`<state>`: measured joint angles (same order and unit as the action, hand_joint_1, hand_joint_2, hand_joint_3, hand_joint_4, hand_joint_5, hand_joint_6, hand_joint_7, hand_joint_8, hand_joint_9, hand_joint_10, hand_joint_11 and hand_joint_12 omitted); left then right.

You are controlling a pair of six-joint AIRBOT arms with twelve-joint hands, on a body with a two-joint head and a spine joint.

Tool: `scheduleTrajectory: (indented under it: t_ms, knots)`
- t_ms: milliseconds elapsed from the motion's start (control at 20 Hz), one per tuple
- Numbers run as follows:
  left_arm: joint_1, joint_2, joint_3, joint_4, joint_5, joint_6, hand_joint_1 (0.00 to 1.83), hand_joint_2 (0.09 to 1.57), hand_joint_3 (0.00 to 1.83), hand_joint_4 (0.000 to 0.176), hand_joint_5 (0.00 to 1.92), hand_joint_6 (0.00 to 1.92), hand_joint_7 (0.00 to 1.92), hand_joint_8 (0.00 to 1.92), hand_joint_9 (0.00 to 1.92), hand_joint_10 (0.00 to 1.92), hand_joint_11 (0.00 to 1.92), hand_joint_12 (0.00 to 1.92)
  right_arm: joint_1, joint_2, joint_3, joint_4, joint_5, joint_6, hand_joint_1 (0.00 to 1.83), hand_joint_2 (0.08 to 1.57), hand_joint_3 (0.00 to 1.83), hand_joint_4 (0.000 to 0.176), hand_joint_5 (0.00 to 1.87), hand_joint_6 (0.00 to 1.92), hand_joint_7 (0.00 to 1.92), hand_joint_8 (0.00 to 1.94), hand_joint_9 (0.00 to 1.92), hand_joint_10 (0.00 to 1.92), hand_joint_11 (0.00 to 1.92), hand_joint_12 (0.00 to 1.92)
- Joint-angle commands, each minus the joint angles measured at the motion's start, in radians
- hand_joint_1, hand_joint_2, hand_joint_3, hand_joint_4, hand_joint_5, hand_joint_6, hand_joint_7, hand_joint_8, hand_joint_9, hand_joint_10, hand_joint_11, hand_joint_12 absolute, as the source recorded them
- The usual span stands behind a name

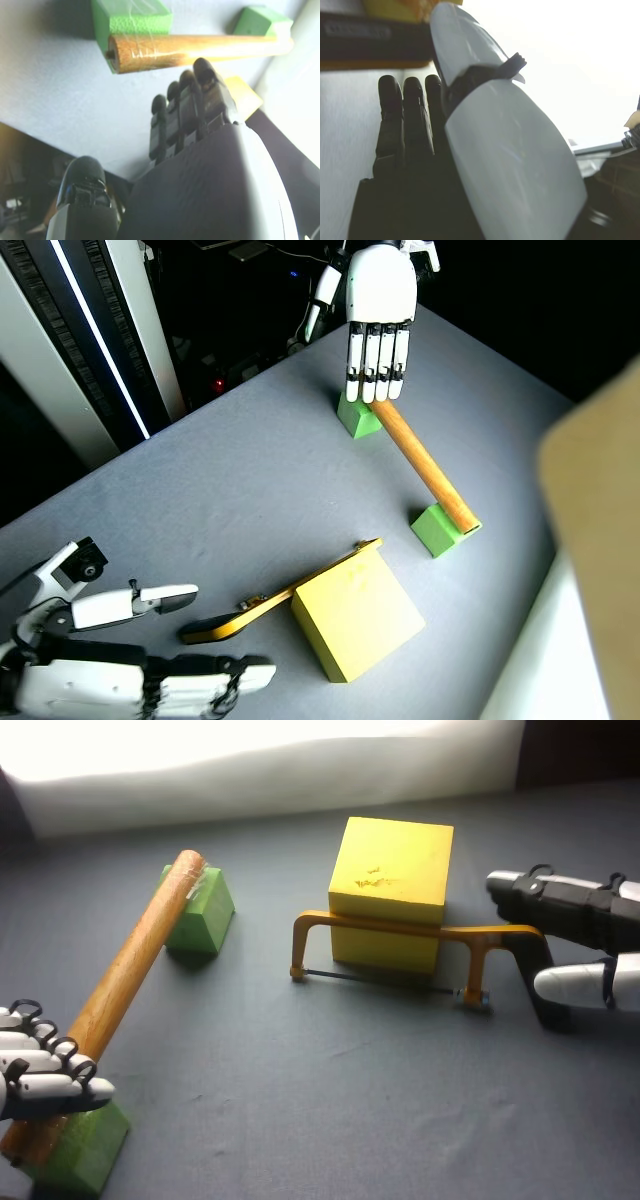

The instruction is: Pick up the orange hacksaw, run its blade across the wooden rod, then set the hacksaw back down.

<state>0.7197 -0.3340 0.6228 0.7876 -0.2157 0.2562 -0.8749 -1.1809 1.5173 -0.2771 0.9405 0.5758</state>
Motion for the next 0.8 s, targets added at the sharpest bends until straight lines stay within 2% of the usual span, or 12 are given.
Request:
scheduleTrajectory:
  t_ms: [0,200,350,500,550,750]
  knots:
    - [-0.004,0.001,0.004,-0.014,-0.037,0.000,0.09,1.23,0.00,0.000,0.16,0.00,0.14,0.00,0.12,0.00,0.00,0.35,0.013,0.005,0.014,0.032,0.097,0.035,1.11,1.20,0.00,0.000,0.12,0.00,0.10,0.00,0.15,0.00,0.00,0.68]
    - [0.002,-0.002,0.000,-0.014,-0.040,-0.001,0.12,1.23,0.00,0.000,0.18,0.00,0.16,0.00,0.13,0.00,0.00,0.35,0.043,0.003,0.061,-0.041,0.070,0.054,1.12,1.19,0.00,0.000,0.12,0.00,0.10,0.00,0.14,0.00,0.00,0.63]
    - [0.007,-0.002,-0.005,-0.014,-0.044,-0.002,0.06,1.23,0.00,0.000,0.17,0.00,0.15,0.00,0.13,0.00,0.00,0.40,0.052,-0.004,0.089,-0.064,0.061,0.054,1.10,1.18,0.00,0.000,0.13,0.00,0.11,0.00,0.15,0.00,0.00,0.64]
    - [0.007,-0.002,-0.004,-0.014,-0.051,-0.005,0.07,1.23,0.00,0.000,0.17,0.00,0.16,0.00,0.14,0.00,0.00,0.44,0.058,-0.039,0.122,-0.065,0.075,0.054,1.13,1.18,0.00,0.000,0.12,0.00,0.10,0.00,0.14,0.00,0.00,0.62]
    - [0.006,-0.002,-0.002,-0.014,-0.052,-0.005,0.05,1.24,0.00,0.000,0.16,0.00,0.14,0.00,0.13,0.00,0.00,0.39,0.071,-0.058,0.136,-0.074,0.072,0.054,1.11,1.18,0.00,0.000,0.12,0.00,0.10,0.00,0.14,0.00,0.00,0.63]
    - [0.006,-0.002,0.000,-0.014,-0.052,-0.005,0.04,1.24,0.00,0.000,0.15,0.00,0.14,0.00,0.13,0.00,0.00,0.39,0.105,-0.094,0.141,-0.084,0.053,0.040,1.11,1.19,0.01,0.000,0.13,0.00,0.11,0.00,0.14,0.00,0.00,0.60]
